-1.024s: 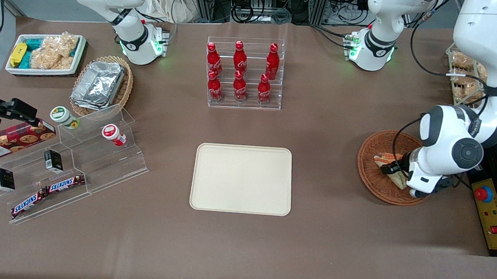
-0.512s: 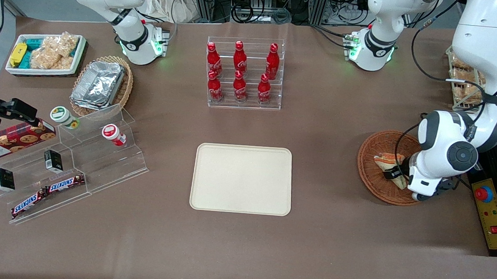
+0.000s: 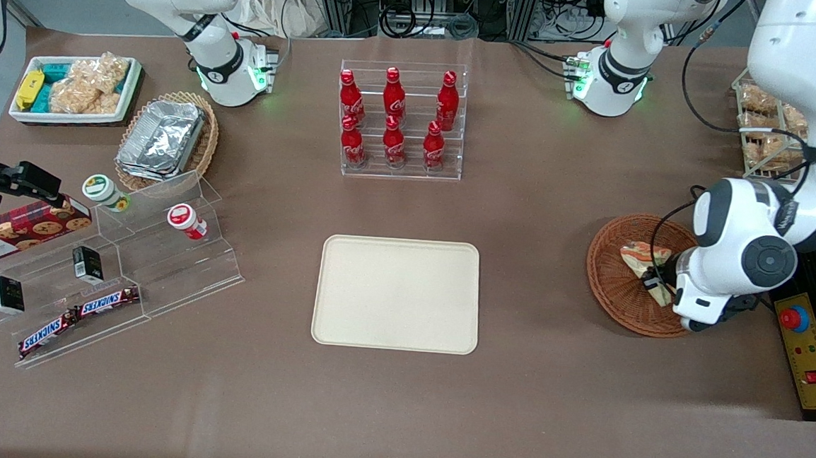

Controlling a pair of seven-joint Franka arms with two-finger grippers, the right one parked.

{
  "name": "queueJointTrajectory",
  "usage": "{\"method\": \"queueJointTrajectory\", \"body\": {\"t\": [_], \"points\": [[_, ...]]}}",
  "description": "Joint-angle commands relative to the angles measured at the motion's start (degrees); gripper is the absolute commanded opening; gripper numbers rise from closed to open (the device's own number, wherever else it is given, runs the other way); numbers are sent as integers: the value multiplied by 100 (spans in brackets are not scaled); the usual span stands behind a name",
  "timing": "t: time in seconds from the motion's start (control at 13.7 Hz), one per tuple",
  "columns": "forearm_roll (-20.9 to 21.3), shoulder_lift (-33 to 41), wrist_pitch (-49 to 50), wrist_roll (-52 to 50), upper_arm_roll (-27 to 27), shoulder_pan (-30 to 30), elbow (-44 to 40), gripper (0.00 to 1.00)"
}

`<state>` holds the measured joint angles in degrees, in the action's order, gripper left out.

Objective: Place sandwich from basket to tray
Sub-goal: 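Close the left gripper on the sandwich's wrapped edge, then lift the sandwich up out of the basket with the left gripper, then carry the sandwich over the cream tray and lower it onto it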

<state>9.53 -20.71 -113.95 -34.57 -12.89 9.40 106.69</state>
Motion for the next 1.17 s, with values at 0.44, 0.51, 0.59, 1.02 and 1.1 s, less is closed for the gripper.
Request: {"method": "queueJointTrajectory", "body": {"t": [0.44,0.51,0.59,1.02,1.1], "points": [[-583,137,2834,1039,-416,-44,-3575,3],[-645,155,2834,1067,-425,-52,-3672,3],[-654,146,2799,1058,-460,-70,-3699,3],[-338,-476,1730,970,-987,-1201,-3050,4],[-329,-765,1492,944,-979,-1491,-3049,5]]}}
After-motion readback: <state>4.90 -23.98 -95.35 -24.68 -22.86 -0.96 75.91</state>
